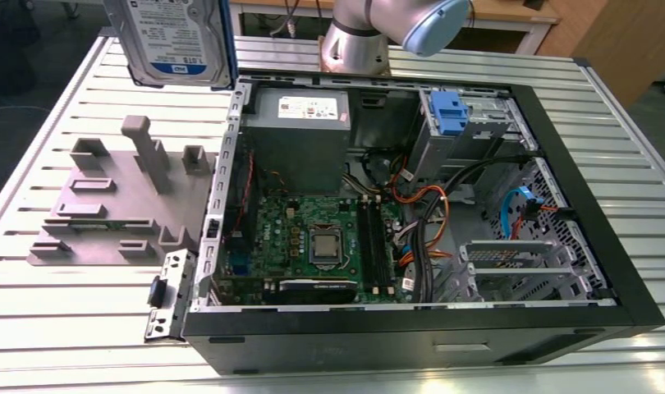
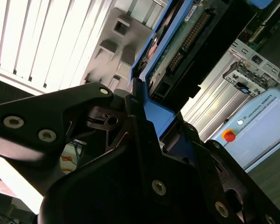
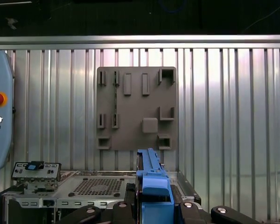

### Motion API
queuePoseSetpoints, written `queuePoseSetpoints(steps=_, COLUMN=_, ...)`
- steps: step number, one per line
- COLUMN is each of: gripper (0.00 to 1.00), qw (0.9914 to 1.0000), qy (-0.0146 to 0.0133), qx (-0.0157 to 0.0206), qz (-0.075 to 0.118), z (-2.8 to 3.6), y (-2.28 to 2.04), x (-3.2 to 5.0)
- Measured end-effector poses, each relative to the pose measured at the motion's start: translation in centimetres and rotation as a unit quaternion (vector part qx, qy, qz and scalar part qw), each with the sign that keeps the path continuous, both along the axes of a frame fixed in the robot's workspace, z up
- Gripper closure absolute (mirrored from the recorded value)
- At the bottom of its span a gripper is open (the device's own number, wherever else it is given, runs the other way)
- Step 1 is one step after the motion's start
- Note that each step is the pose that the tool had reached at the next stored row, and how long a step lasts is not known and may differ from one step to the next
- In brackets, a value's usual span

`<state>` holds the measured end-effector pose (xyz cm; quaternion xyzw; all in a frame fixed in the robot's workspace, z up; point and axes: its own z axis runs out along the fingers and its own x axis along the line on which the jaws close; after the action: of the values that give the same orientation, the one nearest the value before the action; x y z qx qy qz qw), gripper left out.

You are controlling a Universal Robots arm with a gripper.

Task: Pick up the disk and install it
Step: 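Pick up the disk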

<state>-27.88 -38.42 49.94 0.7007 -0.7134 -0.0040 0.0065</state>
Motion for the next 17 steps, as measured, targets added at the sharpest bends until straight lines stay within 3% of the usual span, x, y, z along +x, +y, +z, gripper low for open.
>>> queuePoseSetpoints(steps=17, gripper=0.64, qw=1.00000, qy=0.0000, qx=0.0000, qz=0.000, z=-0.04, y=-0.03, x=1.51)
